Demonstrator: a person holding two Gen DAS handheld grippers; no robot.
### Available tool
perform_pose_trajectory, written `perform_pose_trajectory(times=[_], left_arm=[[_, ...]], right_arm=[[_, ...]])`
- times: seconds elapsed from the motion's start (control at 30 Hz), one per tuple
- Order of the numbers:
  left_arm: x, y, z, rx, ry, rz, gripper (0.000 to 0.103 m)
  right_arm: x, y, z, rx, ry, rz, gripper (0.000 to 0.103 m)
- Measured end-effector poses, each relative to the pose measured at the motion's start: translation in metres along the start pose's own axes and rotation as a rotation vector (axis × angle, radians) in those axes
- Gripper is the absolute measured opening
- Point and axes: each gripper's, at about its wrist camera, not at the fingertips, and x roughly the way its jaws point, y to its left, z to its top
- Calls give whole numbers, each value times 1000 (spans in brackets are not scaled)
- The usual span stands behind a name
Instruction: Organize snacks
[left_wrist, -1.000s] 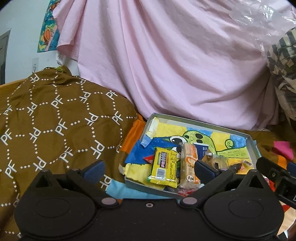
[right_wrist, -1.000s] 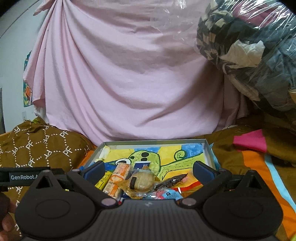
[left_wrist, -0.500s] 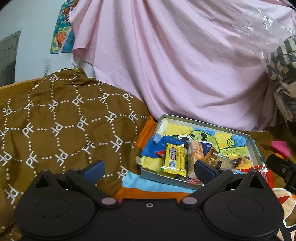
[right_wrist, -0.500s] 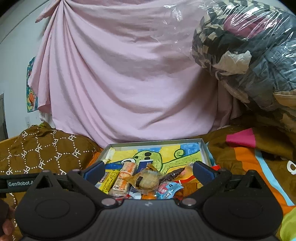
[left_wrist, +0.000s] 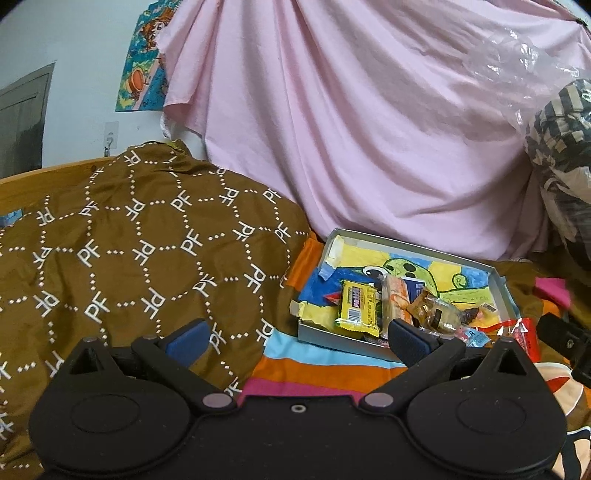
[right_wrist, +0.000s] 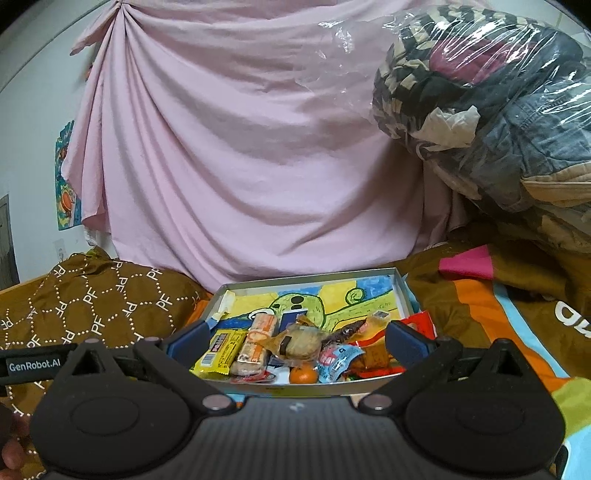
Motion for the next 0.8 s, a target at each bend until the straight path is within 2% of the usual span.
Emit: perform_pose_trajectory(times=[0.2, 0.4, 0.57, 0.8], left_arm=[[-18, 6, -1, -5, -12, -2, 102], [-32, 8, -5, 43, -13, -29, 102], [-45, 15, -18, 56, -7, -55, 102], [-66, 23, -43, 141, -20, -88, 102]], right_arm=[[-18, 5, -2, 9, -13, -12, 103], [-41, 11, -10, 14, -30, -41, 103], [-61, 17, -21, 14, -35, -71, 103], [-85, 24, -35, 14, -20, -94, 103]])
